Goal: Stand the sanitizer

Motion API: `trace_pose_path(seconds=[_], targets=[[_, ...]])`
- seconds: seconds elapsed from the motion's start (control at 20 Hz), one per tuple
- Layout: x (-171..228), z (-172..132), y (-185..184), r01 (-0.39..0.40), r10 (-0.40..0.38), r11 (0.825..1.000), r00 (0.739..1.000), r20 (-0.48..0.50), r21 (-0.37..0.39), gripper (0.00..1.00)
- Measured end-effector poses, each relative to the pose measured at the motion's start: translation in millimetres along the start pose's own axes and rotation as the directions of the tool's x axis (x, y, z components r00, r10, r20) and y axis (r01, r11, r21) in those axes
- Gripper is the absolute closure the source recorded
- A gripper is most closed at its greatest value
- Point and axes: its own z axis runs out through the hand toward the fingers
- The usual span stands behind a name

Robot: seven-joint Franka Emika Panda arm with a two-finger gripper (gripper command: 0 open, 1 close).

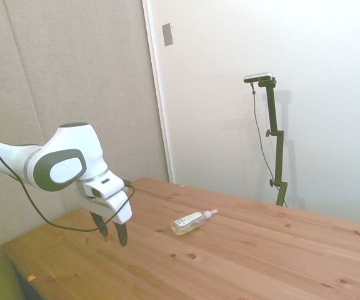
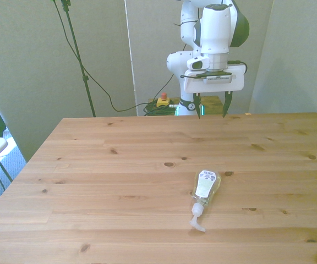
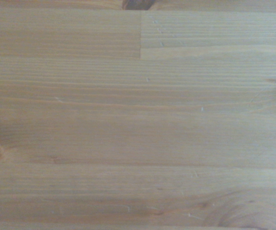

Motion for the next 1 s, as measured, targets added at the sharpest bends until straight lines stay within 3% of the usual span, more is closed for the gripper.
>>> trace_pose_path(seconds=[0.2, 0.6, 0.75, 1.0], targets=[[11.2, -3.4, -7.1, -0.022, 0.022, 1.0, 1.0, -0.02, 0.016, 0.0], [125.8, 6.8, -64.2, -0.202, 0.209, 0.977, 0.968, -0.136, 0.069, 0.0], [167.3, 13.1, -92.8, -0.225, 0.236, 0.971, 0.96, -0.154, 0.086, 0.0], [184.4, 16.6, -102.3, -0.263, 0.282, 0.958, 0.941, -0.189, 0.118, 0.0]])
